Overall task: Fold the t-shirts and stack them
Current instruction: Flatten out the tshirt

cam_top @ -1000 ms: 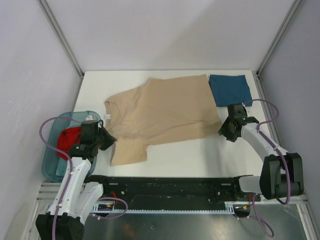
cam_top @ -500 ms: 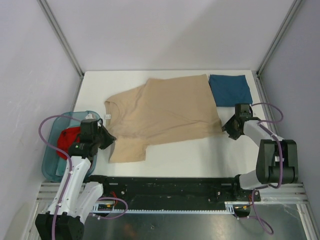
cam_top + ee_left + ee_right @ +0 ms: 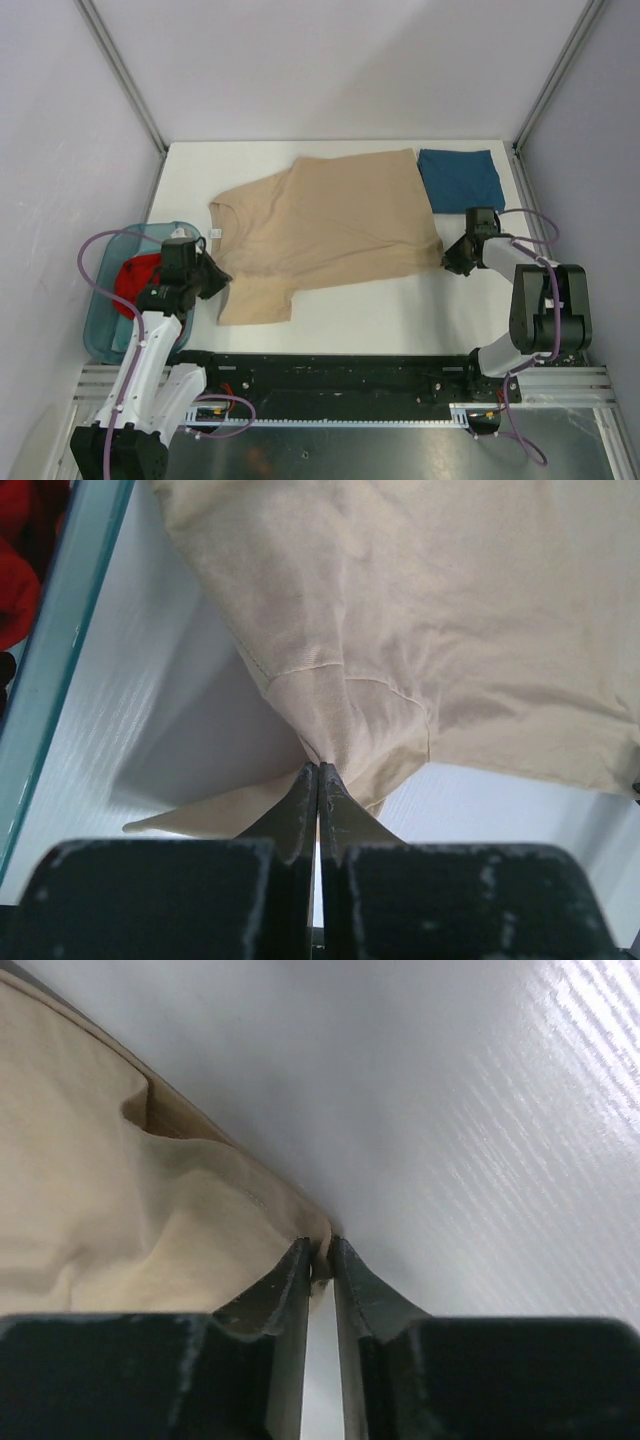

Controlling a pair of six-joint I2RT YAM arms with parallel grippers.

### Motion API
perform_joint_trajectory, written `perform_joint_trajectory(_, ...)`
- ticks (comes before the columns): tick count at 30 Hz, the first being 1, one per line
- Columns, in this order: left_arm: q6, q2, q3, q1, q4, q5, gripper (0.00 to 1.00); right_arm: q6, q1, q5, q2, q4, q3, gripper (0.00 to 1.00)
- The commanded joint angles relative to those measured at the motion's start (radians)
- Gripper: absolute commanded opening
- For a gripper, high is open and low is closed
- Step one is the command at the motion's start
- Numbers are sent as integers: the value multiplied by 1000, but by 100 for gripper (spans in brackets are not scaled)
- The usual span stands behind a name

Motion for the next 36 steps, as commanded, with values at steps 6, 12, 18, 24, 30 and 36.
perform_joint_trajectory(6,66,-15,110,10,-35,28,0,8,-18,-37,-101,-57,-5,0)
perform_joint_trajectory(12,133,-61,255,8,-145,49,0,-42,-112,-54,-375,-251,54,0)
perform_joint_trajectory(18,126,-121,399,-46,-248,34,0,-107,-244,-126,-612,-495,179,0)
perform_joint_trajectory(24,54,-179,663,-52,-307,4,0,-104,-261,-144,-686,-693,414,0)
perform_joint_trajectory(30,17,-102,826,-52,-288,-68,0,-9,-256,-234,-625,-640,577,0)
perform_joint_trajectory(36,26,132,901,-52,-85,-122,0,57,-202,-240,-438,-396,669,0)
